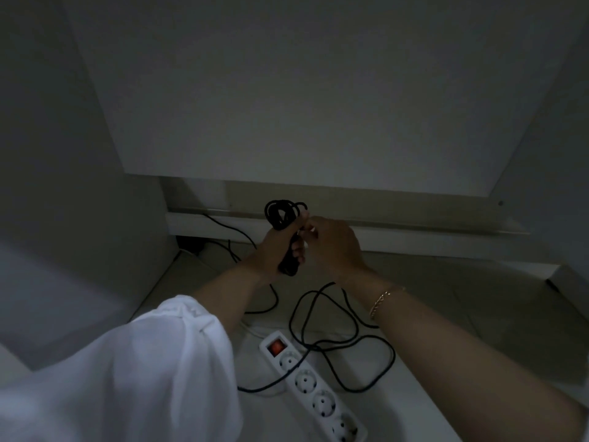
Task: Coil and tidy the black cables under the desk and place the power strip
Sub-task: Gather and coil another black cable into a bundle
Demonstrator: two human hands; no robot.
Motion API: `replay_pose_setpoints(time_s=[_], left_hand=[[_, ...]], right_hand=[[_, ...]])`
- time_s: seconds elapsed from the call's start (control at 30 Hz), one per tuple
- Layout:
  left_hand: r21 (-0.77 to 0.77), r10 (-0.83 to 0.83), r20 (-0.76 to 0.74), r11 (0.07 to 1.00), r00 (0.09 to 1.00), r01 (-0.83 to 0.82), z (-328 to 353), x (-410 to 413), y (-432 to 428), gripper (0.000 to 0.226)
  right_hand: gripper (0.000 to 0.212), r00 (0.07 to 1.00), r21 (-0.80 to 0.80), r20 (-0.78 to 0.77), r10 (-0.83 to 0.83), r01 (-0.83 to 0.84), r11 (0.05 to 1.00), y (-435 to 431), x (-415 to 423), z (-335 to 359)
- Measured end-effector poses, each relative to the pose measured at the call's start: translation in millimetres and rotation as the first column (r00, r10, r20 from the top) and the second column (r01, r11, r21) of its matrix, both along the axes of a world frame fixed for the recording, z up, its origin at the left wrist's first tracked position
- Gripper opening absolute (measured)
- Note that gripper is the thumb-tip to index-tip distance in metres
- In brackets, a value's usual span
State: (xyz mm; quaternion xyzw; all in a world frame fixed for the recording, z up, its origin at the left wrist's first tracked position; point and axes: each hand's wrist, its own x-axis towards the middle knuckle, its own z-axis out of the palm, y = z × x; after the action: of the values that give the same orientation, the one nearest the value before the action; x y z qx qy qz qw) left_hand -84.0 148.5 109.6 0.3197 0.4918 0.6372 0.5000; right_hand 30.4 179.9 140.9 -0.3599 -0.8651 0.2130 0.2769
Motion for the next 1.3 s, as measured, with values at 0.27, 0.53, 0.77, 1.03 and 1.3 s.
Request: replay_pose_setpoints(time_s=[0.27, 0.53, 0.77, 1.03, 1.3], left_hand=[[0.023, 0.269, 0.116, 0.962, 0.956, -0.273, 4, -4, 9, 0.034], [-0.001, 0.184, 0.319, 0.981, 0.930, -0.194, 1, -21, 3, 0.032], [-0.027, -0.074, 0.195, 0.996, 0.978, 0.081, 12, -37, -12, 0.031], [-0.256, -0.118, -0.258, 0.966, 0.959, 0.050, -8, -41, -13, 0.030], [-0.198, -0.296, -0.013, 0.937, 0.955, 0.288, 2, -10, -16, 0.039]], right_hand=[[0.019, 0.985, -0.321, -0.129, 0.116, -0.152, 0.935, 3, -3, 4], [0.034, 0.916, -0.266, 0.210, 0.341, -0.282, 0.922, -2, 1, 2], [0.034, 0.842, -0.352, 0.342, 0.417, -0.297, 0.888, 8, 9, 7], [0.018, 0.845, -0.280, 0.343, 0.409, -0.324, 0.904, 23, 19, 19], [0.016, 0.959, -0.116, 0.059, 0.278, -0.270, 0.956, 28, 16, 8]])
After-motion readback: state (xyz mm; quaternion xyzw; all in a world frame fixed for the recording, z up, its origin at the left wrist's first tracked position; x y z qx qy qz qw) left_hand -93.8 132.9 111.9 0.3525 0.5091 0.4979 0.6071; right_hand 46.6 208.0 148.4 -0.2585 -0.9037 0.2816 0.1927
